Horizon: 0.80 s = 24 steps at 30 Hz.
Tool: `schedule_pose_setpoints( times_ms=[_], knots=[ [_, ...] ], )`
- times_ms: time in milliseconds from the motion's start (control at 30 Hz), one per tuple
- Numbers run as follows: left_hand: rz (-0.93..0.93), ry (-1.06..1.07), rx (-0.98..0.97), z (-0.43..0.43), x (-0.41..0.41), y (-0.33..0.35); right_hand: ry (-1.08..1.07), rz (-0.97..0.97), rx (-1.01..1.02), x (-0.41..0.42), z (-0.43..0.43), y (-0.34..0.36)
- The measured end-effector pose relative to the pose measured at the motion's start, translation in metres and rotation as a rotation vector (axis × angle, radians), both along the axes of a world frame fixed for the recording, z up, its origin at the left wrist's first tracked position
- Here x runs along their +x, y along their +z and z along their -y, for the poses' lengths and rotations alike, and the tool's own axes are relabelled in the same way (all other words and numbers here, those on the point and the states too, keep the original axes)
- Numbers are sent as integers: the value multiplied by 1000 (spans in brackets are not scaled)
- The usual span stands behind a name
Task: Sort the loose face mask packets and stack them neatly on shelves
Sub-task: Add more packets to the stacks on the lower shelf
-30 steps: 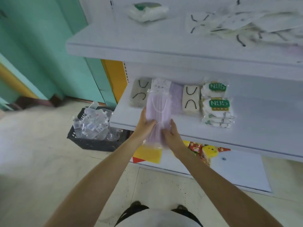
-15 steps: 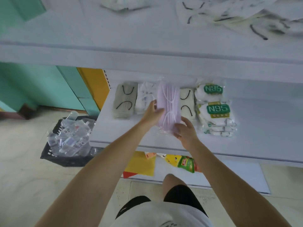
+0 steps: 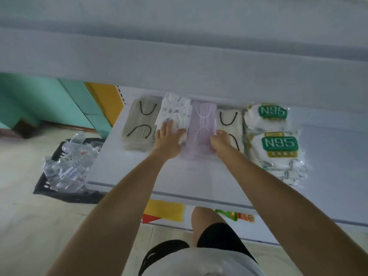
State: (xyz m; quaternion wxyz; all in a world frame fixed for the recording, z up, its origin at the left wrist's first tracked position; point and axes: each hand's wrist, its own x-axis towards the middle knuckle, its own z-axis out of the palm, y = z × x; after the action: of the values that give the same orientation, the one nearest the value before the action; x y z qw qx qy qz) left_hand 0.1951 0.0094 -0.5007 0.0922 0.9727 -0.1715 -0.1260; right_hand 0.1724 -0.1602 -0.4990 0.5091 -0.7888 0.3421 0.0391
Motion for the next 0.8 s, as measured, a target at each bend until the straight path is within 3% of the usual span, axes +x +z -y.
schedule_pose_setpoints(
  times_ms=[133, 400, 500, 667, 800],
  knots=[
    [42, 1, -66, -1, -1, 6, 98, -67, -150, -6, 1, -6],
    [73, -60, -173, -18, -43, 40, 260, 12, -260, -53, 3, 20],
    [50, -133, -246, -36, -70, 64, 383, 45, -388, -91, -5, 43],
    [158, -379, -257, -69, -121, 122, 691, 325, -613, -163, -35, 106],
    [508, -715, -292, -96, -160, 190, 874, 652, -859, -200, -66, 170]
  ],
)
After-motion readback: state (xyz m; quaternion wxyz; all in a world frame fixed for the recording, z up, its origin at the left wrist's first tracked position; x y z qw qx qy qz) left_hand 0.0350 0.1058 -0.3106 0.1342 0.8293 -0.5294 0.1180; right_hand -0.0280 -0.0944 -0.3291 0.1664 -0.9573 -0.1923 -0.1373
